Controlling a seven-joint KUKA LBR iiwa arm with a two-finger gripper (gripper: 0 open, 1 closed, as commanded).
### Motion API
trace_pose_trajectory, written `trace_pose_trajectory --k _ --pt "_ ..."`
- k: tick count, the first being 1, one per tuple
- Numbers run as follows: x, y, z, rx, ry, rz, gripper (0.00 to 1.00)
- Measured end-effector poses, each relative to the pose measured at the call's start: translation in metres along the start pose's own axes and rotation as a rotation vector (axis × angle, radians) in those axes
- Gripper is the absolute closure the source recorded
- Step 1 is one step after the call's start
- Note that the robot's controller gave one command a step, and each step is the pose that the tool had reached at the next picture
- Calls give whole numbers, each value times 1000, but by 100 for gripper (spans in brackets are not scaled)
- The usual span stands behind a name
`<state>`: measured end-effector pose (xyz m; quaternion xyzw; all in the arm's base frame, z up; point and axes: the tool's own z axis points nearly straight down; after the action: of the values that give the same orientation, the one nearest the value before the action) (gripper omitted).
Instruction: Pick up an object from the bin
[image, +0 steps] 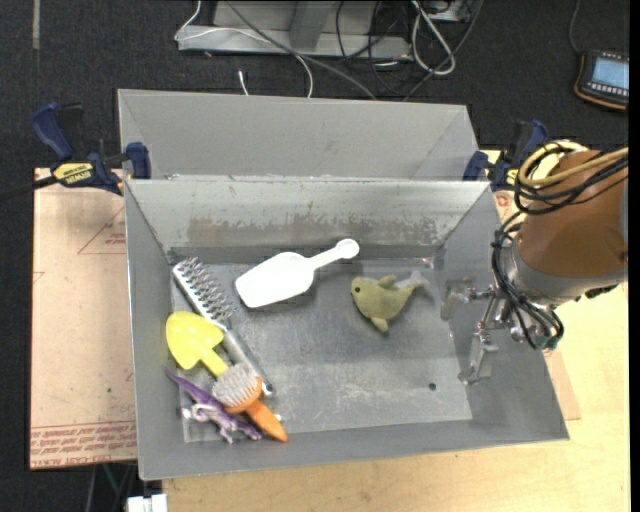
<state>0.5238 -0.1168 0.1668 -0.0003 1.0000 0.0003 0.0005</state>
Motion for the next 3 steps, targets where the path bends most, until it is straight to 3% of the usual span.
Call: trace_pose_trajectory --k 1,2,3 --pt "-87 34 91 0 -5 -207 0" --pt "-105 39 52 2 -10 -134 0" --pt "-107 66 67 -3 -4 -89 0"
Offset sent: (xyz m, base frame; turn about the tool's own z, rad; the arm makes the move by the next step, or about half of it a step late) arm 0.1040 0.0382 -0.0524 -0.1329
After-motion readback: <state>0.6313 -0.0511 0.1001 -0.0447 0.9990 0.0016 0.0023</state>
